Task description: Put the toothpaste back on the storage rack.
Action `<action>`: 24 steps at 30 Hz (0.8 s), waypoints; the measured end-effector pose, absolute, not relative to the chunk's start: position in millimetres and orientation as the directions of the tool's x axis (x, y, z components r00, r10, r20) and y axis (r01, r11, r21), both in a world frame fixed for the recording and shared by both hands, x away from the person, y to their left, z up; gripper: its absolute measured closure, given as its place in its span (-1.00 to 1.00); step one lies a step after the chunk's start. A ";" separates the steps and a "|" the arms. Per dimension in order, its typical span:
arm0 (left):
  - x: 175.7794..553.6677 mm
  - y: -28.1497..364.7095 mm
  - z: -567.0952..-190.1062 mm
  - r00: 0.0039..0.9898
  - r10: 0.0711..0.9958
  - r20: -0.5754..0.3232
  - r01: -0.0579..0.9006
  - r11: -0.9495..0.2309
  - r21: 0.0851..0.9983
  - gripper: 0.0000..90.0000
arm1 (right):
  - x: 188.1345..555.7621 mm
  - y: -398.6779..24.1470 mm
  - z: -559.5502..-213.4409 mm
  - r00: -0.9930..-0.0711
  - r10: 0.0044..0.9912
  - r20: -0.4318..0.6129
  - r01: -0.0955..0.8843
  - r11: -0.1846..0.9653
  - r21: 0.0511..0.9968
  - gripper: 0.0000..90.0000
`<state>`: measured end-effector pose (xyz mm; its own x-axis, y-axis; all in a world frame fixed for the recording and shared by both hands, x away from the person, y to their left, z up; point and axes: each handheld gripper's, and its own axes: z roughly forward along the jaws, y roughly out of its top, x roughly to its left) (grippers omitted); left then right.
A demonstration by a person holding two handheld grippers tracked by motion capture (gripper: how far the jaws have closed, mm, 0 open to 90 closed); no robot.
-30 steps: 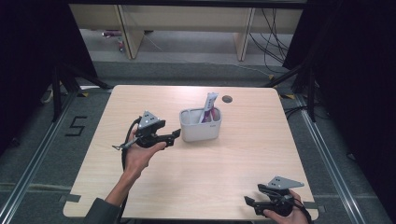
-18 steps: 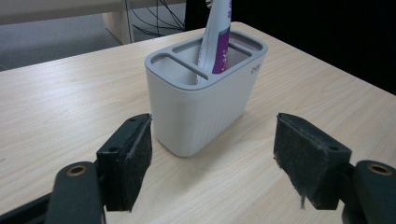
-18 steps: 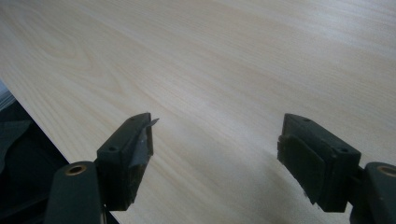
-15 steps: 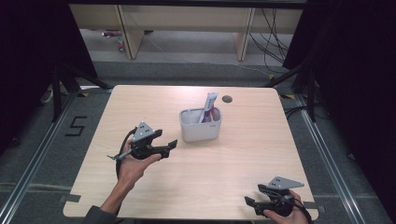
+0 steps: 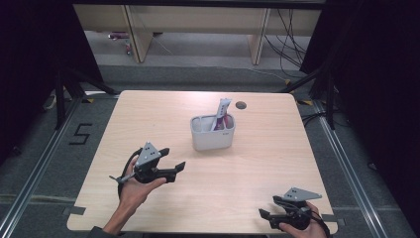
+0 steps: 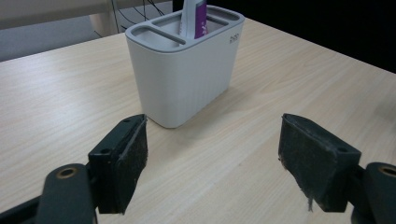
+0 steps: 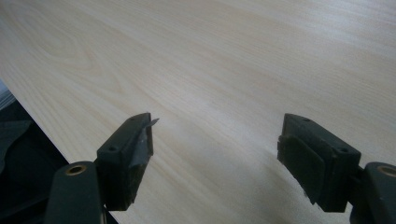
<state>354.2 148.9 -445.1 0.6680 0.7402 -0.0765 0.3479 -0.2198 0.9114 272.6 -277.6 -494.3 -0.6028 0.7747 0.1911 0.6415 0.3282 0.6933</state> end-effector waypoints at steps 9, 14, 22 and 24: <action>338.3 148.2 -454.1 0.686 0.725 -0.066 0.344 -0.243 0.907 -0.47 | 274.3 -278.6 -493.9 -0.624 0.764 0.165 0.622 0.357 0.696 -0.41; 327.7 148.7 -461.0 0.699 0.712 -0.068 0.341 -0.249 0.906 -0.48 | 273.1 -277.5 -494.7 -0.611 0.768 0.194 0.637 0.331 0.696 -0.41; 309.9 152.1 -471.3 0.705 0.707 -0.054 0.344 -0.275 0.898 -0.48 | 273.7 -279.4 -494.5 -0.627 0.756 0.189 0.633 0.353 0.690 -0.41; 306.4 153.5 -472.1 0.704 0.708 -0.047 0.340 -0.278 0.899 -0.48 | 273.9 -279.6 -494.6 -0.629 0.753 0.191 0.632 0.354 0.689 -0.41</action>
